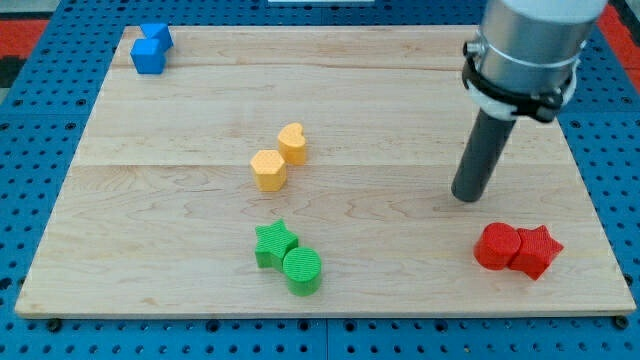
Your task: Separate green circle from green star
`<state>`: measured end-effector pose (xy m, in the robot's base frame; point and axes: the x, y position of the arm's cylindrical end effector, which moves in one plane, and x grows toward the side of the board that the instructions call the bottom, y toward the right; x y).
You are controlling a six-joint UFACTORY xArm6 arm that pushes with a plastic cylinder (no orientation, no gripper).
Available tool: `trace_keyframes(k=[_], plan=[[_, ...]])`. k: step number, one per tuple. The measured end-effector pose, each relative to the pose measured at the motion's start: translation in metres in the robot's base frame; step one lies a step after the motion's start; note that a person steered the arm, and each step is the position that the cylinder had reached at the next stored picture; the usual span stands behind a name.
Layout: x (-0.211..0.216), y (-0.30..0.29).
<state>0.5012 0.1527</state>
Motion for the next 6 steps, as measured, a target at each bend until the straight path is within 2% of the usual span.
trace_keyframes(k=[1,2,3,5,6], plan=[[0.034,-0.052],[0.089,-0.054],[0.118,-0.070],[0.113,-0.184],[0.096,-0.187]])
